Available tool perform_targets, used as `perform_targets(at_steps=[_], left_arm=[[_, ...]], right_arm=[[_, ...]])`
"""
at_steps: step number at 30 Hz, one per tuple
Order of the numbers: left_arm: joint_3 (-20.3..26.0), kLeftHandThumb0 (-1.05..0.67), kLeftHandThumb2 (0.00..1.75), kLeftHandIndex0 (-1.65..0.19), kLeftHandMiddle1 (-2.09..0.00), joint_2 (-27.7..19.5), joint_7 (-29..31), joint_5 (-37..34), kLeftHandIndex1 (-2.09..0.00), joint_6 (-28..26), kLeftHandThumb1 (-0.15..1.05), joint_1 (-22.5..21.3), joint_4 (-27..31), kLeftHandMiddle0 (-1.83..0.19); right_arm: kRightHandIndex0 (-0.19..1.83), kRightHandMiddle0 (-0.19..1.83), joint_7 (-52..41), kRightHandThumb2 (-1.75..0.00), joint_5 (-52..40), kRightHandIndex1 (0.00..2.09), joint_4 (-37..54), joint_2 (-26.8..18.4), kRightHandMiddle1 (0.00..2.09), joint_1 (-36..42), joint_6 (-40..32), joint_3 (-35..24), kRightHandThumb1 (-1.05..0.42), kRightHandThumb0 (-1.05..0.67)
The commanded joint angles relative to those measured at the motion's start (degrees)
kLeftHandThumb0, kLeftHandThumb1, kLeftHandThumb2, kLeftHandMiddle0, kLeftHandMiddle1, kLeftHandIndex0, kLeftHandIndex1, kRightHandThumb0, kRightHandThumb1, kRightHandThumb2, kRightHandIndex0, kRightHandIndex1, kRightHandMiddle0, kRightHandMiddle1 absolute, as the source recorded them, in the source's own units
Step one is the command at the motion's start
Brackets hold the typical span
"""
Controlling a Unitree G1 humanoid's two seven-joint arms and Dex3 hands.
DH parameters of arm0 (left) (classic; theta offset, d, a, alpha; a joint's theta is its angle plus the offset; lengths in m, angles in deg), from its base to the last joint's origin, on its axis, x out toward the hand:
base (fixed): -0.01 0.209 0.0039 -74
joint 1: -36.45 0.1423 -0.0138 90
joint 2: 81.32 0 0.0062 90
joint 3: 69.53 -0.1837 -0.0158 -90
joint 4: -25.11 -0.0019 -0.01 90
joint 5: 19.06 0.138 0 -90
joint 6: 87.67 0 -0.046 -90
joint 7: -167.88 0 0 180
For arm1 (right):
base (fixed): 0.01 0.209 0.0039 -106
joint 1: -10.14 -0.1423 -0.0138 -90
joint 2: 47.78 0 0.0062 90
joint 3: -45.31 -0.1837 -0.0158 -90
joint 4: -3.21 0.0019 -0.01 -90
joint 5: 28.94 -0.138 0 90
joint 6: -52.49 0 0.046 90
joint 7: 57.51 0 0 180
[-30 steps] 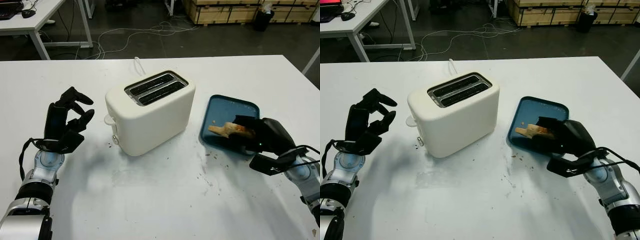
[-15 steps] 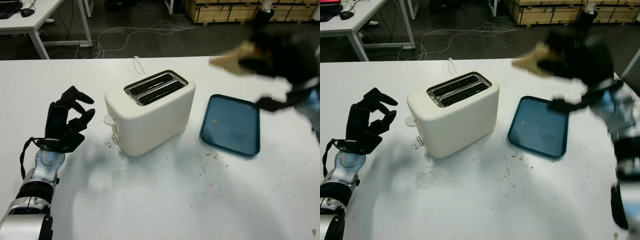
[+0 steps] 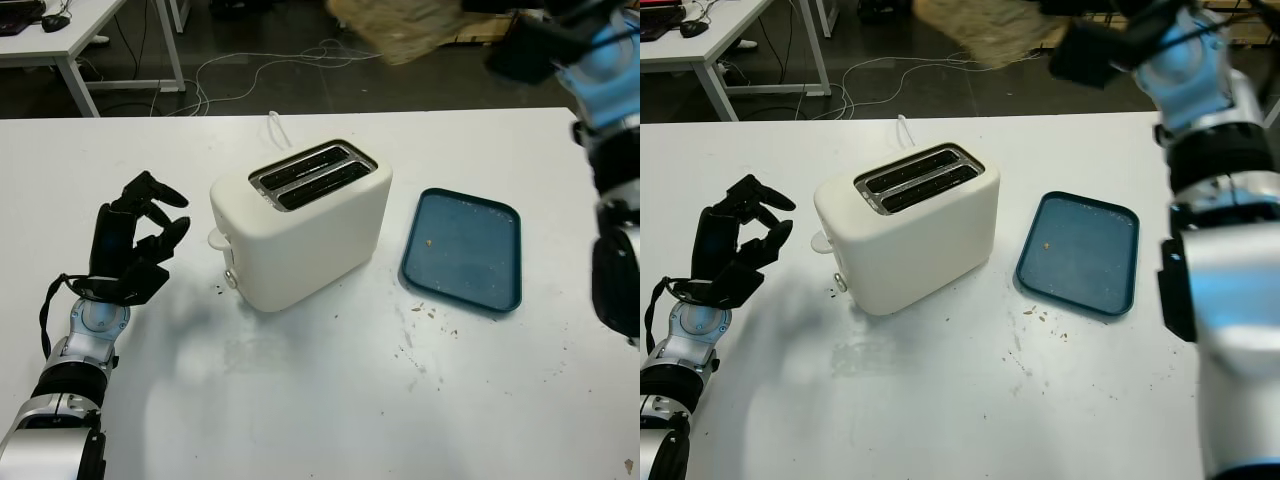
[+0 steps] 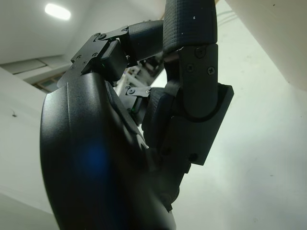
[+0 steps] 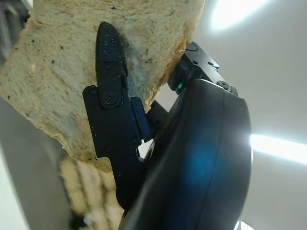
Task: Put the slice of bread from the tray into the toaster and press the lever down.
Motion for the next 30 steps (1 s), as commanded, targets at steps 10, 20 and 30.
perform_targets(at_steps=[10,20,30], left_arm=[[0.01,-1.05,0.45,-0.50,-1.69,-0.17,-0.44,0.29,-1.41,0.12,0.92,-0.19,0.11,-0.57],[0.19,-1.05,0.44,-0.51,-1.69,0.34,0.06,-0.47,-1.41,0.16,0.92,-0.28,0.02,-0.58],[0.19,-1.05,0.44,-0.52,-1.67,0.24,0.06,-0.40,-1.39,0.31,0.92,-0.26,-0.15,-0.59]], right_arm=[[1.14,0.91,-18.51,-0.34,-8.12,1.75,4.17,7.04,1.75,2.56,-11.90,-1.23,-0.92,-0.61],[1.11,0.90,-20.76,-0.35,-5.93,1.75,3.77,7.77,1.75,6.31,-12.04,0.40,-0.92,-0.50],[1.15,0.95,-19.83,-0.37,-2.80,1.75,2.35,6.85,1.75,7.75,-9.92,3.40,-0.92,-0.49]])
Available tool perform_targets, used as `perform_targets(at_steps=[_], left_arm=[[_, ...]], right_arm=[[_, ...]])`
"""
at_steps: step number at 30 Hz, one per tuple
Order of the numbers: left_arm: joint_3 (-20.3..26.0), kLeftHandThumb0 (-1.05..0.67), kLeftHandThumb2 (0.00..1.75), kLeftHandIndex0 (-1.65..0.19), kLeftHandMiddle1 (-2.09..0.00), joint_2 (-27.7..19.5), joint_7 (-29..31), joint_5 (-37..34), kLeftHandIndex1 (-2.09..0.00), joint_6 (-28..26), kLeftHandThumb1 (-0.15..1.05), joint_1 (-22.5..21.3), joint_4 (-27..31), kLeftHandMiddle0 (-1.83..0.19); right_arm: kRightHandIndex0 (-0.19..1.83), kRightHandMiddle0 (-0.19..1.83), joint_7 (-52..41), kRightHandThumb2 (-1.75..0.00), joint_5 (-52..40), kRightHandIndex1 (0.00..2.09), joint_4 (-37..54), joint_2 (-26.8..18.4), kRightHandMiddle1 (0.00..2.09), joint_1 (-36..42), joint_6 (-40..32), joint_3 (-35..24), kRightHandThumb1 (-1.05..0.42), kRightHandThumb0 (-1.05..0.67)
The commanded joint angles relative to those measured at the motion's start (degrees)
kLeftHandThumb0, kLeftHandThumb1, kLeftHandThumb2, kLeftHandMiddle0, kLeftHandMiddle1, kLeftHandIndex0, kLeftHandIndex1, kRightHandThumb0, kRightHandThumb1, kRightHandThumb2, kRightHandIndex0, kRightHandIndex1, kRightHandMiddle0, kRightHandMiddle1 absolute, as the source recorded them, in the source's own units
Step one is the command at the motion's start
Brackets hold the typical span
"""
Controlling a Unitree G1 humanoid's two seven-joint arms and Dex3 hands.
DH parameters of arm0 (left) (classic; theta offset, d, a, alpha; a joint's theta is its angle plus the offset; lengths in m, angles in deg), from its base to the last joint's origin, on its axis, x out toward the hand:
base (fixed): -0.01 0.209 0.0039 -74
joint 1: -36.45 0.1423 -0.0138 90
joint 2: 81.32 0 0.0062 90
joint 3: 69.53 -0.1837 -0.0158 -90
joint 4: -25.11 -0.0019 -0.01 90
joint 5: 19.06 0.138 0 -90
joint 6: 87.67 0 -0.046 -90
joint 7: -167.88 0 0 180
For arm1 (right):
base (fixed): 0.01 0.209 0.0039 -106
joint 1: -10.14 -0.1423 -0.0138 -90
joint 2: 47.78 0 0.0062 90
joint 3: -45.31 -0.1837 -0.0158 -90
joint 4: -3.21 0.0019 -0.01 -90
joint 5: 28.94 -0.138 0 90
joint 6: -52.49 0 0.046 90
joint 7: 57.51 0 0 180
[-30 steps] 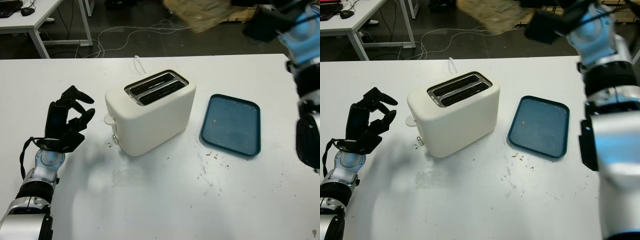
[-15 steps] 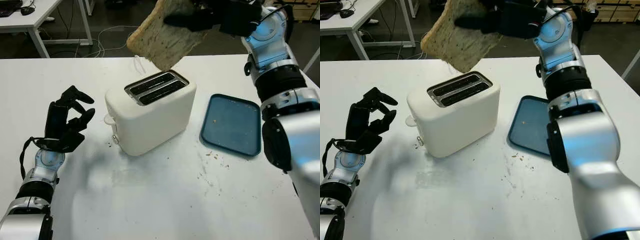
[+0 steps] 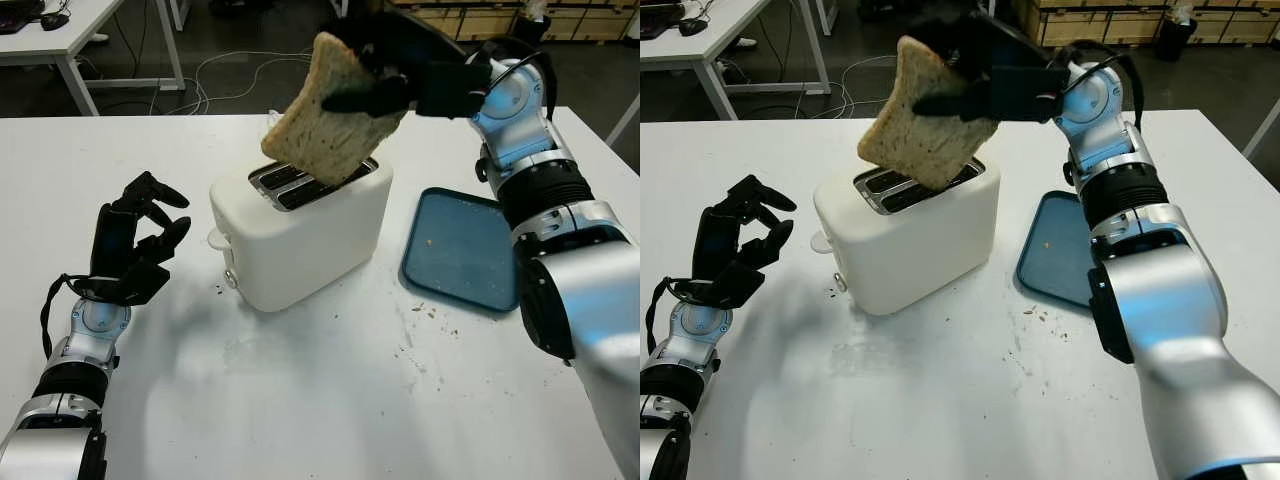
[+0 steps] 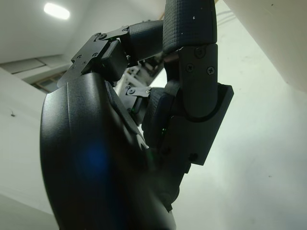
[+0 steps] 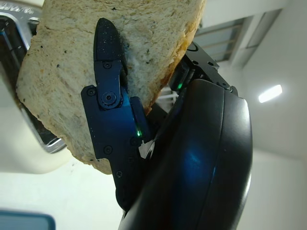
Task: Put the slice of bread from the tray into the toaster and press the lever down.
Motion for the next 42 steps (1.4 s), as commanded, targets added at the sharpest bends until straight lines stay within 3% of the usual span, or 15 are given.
perform_targets(at_steps=[1,17,30,32,34,36,38,40,42], left_arm=[[0.20,-1.05,0.44,-0.52,-1.67,0.08,-0.01,-0.34,-1.39,0.26,0.92,-0.27,-0.12,-0.59],[0.04,-1.05,0.43,-0.53,-1.67,0.34,0.05,-0.23,-1.38,-0.12,0.92,-0.50,0.27,-0.60],[0.01,-1.05,0.44,-0.53,-1.68,0.40,-0.25,-0.05,-1.39,-0.80,0.92,-0.49,0.69,-0.60],[0.05,-1.05,0.44,-0.53,-1.69,0.40,-0.32,-0.05,-1.40,-0.68,0.92,-0.44,0.73,-0.60],[0.03,-1.05,0.44,-0.53,-1.68,0.34,-0.40,0.03,-1.40,-0.53,0.92,-0.41,0.75,-0.60],[0.03,-1.05,0.44,-0.53,-1.69,0.29,-0.53,0.14,-1.40,-0.40,0.92,-0.36,0.79,-0.60],[0.05,-1.05,0.45,-0.52,-1.69,0.32,-0.55,0.09,-1.40,-0.39,0.92,-0.32,0.76,-0.60],[0.03,-1.05,0.44,-0.52,-1.68,0.30,-0.63,0.18,-1.40,-0.24,0.92,-0.31,0.62,-0.60],[0.00,-1.05,0.44,-0.52,-1.68,0.33,-0.69,0.22,-1.40,-0.25,0.92,-0.24,0.69,-0.59]], right_arm=[[1.15,0.94,1.33,-0.37,1.80,1.75,-0.29,-0.92,1.75,0.82,2.34,0.95,-0.92,-0.48],[1.15,0.86,18.92,-0.29,19.14,1.75,-4.16,-5.79,1.75,-1.54,19.90,10.71,-0.92,-0.51],[1.11,0.79,20.20,-0.29,21.04,1.75,-3.75,-4.03,1.75,-3.44,22.28,13.12,-0.92,-0.57],[0.94,0.75,18.17,-0.23,21.51,1.64,-3.38,-3.83,1.53,-3.48,21.96,14.14,-0.92,-0.70],[0.68,0.74,15.21,-0.18,21.84,1.05,-3.03,-3.78,0.81,-3.63,21.40,15.30,-0.92,-0.81],[0.54,0.75,13.53,-0.09,21.59,0.74,-2.49,-3.84,0.37,-3.30,21.50,15.79,-0.92,-0.85],[0.32,0.68,13.44,-0.04,21.83,0.77,-1.86,-4.25,0.13,-2.86,22.16,16.24,-0.92,-0.85],[0.11,0.61,13.49,-0.04,21.90,0.88,-1.48,-4.55,0.04,-2.57,22.13,16.44,-0.92,-0.84],[0.03,0.56,13.00,-0.06,21.86,0.87,-1.17,-4.73,0.02,-2.46,21.24,16.50,-0.92,-0.82]])
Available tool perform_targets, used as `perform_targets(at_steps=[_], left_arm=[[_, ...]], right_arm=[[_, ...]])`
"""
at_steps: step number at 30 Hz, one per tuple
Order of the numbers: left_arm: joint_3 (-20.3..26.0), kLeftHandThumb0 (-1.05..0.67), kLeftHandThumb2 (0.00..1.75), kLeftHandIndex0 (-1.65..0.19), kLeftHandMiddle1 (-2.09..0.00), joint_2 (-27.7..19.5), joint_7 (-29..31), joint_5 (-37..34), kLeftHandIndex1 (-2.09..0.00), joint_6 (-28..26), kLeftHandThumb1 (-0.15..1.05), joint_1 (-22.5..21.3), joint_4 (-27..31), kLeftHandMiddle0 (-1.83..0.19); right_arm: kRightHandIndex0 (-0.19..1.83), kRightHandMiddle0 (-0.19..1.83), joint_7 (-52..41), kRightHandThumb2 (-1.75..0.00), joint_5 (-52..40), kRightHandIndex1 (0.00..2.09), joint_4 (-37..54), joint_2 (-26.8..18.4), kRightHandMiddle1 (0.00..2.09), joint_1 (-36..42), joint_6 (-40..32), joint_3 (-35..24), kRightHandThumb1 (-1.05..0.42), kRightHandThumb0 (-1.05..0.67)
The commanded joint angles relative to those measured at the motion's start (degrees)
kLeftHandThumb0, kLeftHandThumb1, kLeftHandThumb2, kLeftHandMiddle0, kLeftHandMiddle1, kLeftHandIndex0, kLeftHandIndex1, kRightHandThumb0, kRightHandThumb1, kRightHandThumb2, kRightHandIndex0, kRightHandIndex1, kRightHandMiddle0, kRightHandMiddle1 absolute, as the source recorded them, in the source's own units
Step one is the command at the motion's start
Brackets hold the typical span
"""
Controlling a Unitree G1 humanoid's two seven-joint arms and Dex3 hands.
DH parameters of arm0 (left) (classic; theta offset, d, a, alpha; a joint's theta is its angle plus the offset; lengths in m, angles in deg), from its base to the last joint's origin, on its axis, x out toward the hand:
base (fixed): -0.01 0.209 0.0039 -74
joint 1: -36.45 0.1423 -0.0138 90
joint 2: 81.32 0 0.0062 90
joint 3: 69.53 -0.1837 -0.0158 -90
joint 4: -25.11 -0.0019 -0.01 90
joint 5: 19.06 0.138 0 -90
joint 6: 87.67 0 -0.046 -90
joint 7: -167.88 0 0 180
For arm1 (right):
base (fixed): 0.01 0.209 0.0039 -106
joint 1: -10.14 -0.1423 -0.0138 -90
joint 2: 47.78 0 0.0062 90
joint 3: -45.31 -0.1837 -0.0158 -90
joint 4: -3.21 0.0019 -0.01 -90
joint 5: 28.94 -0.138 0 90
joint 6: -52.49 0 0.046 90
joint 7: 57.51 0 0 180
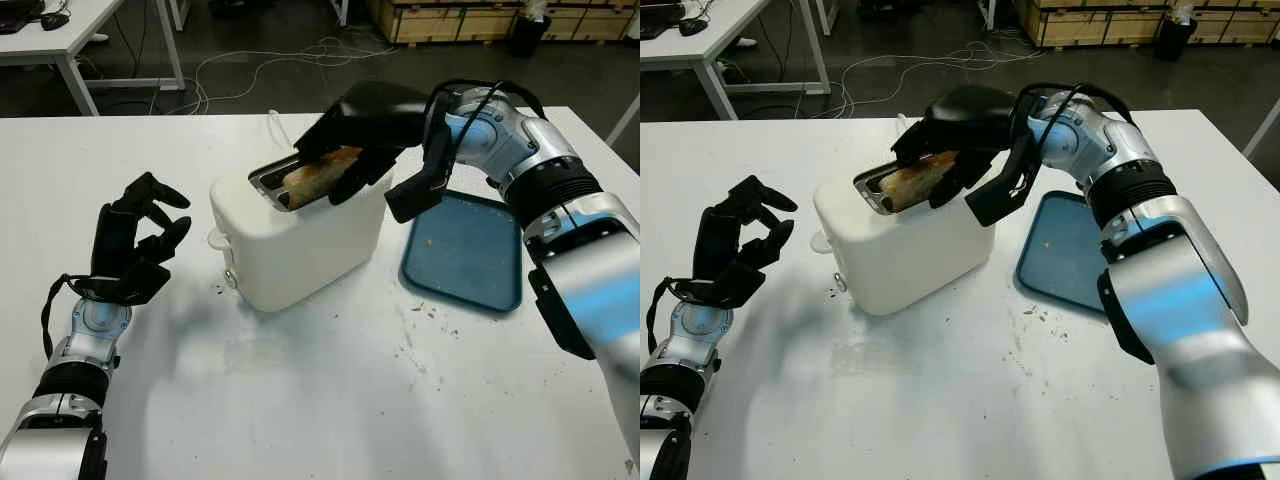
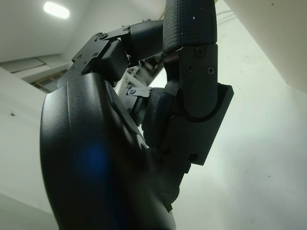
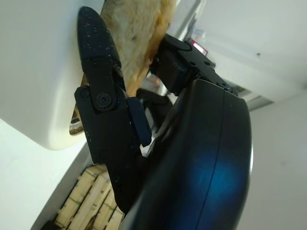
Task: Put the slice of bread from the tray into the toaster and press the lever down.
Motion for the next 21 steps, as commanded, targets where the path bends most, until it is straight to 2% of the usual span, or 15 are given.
perform_targets(at_steps=[1,11,21], left_arm=[[0.02,-1.05,0.45,-0.52,-1.68,0.24,-0.44,0.12,-1.40,0.06,0.92,-0.21,0.62,-0.59],[0.04,-1.05,0.44,-0.53,-1.67,0.15,-0.70,0.30,-1.40,0.06,0.92,0.07,0.70,-0.60],[-0.11,-1.05,0.46,-0.50,-1.68,-0.66,-1.11,0.93,-1.39,0.90,0.92,0.23,1.57,-0.57]], right_arm=[[0.01,0.54,-0.49,-0.07,0.56,0.84,0.64,-0.80,0.01,0.04,-0.96,0.39,-0.92,-0.82],[0.00,0.46,0.33,-0.08,0.68,0.67,1.07,-2.57,0.00,-0.17,-2.52,-0.26,-0.92,-0.78],[0.00,0.44,14.80,-0.10,0.09,0.71,2.71,-5.83,0.00,1.23,-3.97,-5.47,-0.92,-0.69]])
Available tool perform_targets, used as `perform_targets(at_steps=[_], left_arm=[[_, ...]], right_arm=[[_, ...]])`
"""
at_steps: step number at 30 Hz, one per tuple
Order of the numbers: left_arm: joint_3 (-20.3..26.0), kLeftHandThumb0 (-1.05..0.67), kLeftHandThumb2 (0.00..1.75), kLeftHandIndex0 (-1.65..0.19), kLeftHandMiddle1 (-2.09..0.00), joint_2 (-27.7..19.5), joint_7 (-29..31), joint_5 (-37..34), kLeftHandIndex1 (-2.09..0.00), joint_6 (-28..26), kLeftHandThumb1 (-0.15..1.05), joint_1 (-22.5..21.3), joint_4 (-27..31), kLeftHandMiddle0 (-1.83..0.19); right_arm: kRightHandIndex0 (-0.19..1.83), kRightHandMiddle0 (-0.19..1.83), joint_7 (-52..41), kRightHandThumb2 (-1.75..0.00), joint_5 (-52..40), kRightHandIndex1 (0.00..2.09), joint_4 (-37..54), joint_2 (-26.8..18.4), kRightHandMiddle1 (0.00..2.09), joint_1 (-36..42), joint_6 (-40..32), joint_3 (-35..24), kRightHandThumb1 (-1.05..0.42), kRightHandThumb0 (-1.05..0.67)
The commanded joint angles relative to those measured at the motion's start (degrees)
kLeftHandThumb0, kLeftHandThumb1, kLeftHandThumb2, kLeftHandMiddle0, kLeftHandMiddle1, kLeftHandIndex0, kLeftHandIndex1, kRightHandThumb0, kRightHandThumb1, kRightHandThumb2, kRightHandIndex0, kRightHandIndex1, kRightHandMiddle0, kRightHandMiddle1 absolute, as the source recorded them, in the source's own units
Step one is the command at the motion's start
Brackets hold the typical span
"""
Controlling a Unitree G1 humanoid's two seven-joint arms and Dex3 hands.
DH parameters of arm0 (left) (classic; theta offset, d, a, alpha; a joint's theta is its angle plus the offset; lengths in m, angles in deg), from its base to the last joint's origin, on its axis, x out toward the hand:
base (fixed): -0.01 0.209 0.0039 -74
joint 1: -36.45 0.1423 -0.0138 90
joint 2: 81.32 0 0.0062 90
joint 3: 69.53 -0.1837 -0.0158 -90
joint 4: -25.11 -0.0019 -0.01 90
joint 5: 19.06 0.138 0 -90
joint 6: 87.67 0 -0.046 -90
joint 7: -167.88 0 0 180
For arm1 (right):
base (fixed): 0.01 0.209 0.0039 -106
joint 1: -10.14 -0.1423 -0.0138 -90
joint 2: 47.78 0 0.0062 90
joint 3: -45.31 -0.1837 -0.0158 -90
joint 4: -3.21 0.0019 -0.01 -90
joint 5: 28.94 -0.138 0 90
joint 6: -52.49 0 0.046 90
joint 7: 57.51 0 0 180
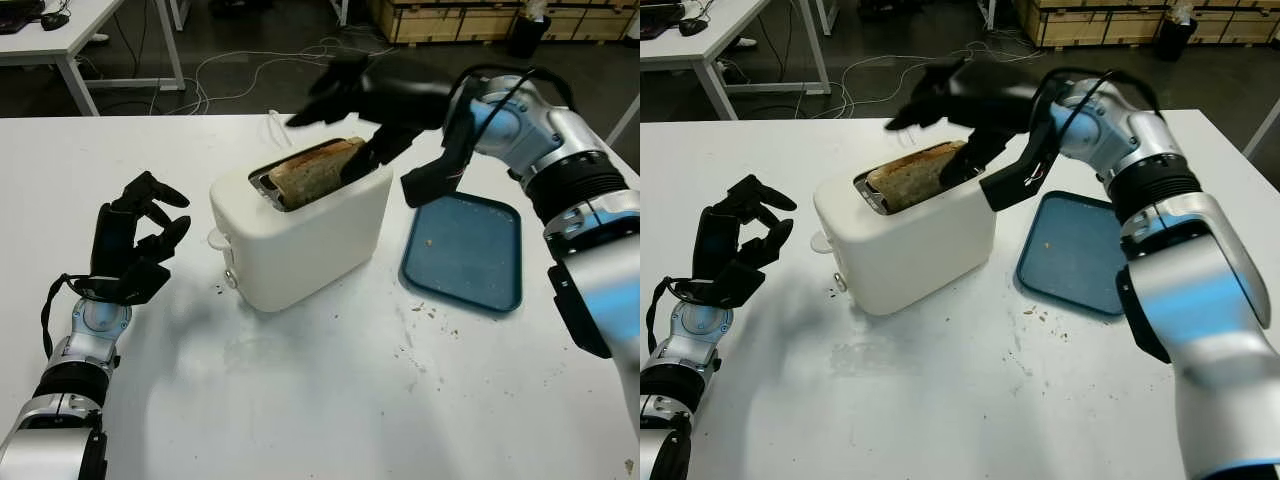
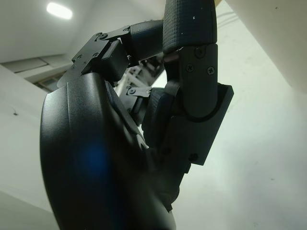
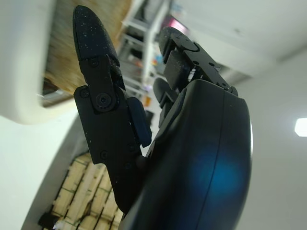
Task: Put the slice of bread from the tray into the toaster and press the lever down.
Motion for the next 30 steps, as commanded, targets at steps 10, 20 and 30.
perform_targets(at_steps=[10,20,30], left_arm=[[0.30,-1.05,0.51,-0.36,-1.71,-4.13,-0.31,2.54,-1.39,4.47,0.92,0.78,5.66,-0.41],[0.65,-1.04,0.54,-0.37,-1.66,-4.62,-3.05,5.97,-1.34,10.59,0.92,2.48,8.87,-0.36],[1.05,-0.96,0.64,-0.21,-1.74,-6.60,-12.96,17.24,-1.49,14.61,0.92,4.40,10.84,-0.22]], right_arm=[[0.37,0.67,27.04,-0.11,-4.37,0.65,3.93,0.44,0.08,17.80,-2.54,-11.13,-0.92,-0.44],[0.80,0.82,28.73,-0.22,-11.64,0.18,14.19,3.97,0.02,41.06,-4.15,-17.10,-0.92,-0.32],[0.86,0.84,27.42,-0.20,-14.31,0.09,19.65,7.17,0.01,48.63,-11.13,-19.91,-0.92,-0.35]])
